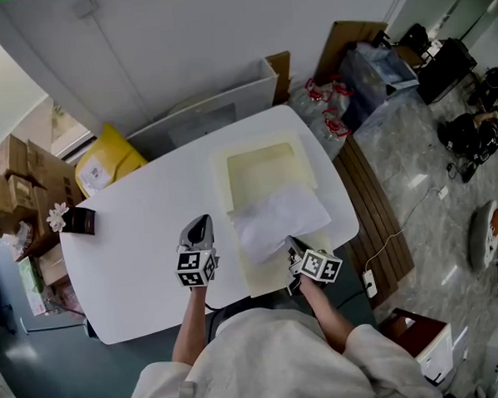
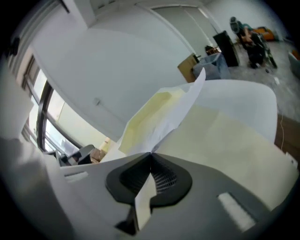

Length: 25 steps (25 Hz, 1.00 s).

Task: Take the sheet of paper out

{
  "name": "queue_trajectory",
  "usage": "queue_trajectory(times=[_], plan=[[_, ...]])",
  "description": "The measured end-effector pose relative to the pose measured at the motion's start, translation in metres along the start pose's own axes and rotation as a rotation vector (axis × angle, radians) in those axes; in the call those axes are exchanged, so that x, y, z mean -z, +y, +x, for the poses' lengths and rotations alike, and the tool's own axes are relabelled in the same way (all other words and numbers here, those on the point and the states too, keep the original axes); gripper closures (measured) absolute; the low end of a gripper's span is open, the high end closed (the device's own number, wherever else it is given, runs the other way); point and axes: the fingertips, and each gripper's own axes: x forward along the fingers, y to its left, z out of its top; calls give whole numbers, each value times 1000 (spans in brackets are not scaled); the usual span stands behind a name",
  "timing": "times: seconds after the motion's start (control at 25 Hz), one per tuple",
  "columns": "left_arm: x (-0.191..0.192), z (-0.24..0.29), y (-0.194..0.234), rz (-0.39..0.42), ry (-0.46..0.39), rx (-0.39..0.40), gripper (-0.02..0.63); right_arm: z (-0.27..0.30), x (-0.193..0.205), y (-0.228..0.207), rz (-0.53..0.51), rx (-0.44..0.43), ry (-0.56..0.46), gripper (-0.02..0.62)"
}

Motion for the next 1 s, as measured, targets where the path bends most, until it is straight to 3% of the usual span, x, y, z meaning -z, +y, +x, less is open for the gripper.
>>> queue_trajectory(times=[0.2,0.4,1.0], plan=[[-6,-1,0,1,-16,-8,600,9,-4,23,-367,34,78,592],[-16,1,-1,-1,-35,-14,600,17,-14,42,-603,59,90,592],[-55,-9,8,1,-91,-48,600,23,-89,100,-820,62,-106,592]])
